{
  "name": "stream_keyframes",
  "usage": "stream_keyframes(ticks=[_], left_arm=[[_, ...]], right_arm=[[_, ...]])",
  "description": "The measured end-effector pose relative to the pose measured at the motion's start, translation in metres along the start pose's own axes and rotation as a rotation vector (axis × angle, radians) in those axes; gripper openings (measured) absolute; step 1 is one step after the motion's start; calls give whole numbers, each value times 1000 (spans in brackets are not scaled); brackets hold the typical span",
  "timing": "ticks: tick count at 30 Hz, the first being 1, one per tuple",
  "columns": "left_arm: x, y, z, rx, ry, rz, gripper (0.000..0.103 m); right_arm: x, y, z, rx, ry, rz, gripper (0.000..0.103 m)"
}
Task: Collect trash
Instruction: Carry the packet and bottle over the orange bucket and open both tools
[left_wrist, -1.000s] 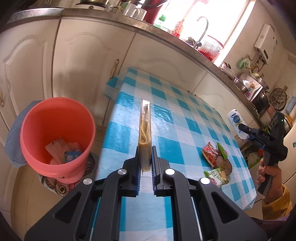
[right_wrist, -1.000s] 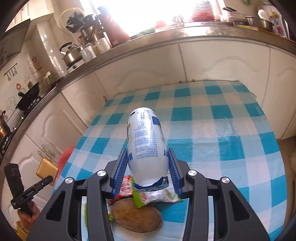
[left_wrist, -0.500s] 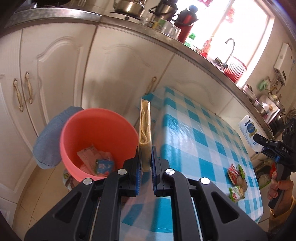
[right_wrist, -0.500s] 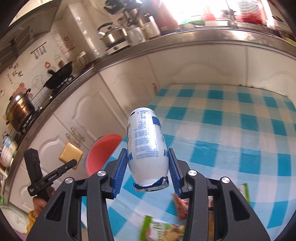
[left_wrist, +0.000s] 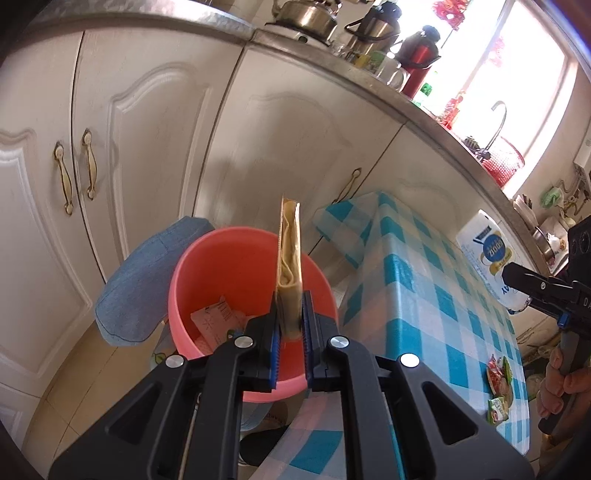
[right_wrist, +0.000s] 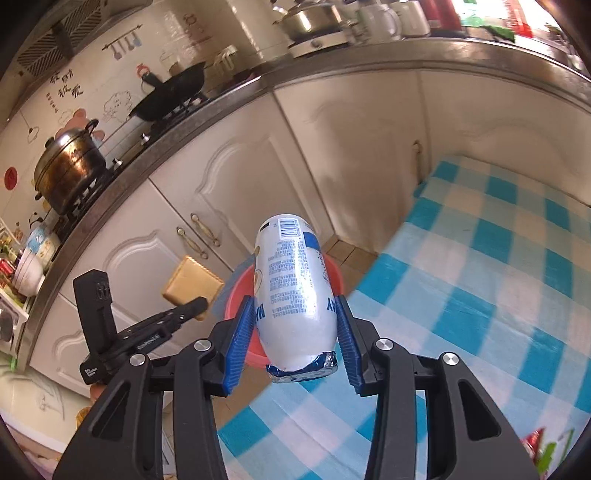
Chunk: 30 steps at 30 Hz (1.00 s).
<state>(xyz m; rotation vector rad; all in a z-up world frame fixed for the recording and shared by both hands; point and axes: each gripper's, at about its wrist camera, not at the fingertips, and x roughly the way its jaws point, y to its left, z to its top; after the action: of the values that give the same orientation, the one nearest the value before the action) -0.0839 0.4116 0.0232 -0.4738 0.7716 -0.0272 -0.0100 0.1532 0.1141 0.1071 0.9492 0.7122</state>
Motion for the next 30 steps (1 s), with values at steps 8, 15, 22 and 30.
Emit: stream_keyframes(ticks=[8, 15, 22, 30], left_arm=[[32, 11, -5, -28, 62, 12, 11], [49, 23, -17, -57, 102, 27, 11], [51, 38, -25, -104, 107, 34, 11], [53, 49, -35, -140, 108, 56, 49]], right_arm=[[68, 15, 8, 4, 121, 37, 45], [110, 19, 8, 4, 197, 24, 45], [131, 23, 7, 1, 228, 21, 45], [131, 28, 6, 9, 210, -5, 79]])
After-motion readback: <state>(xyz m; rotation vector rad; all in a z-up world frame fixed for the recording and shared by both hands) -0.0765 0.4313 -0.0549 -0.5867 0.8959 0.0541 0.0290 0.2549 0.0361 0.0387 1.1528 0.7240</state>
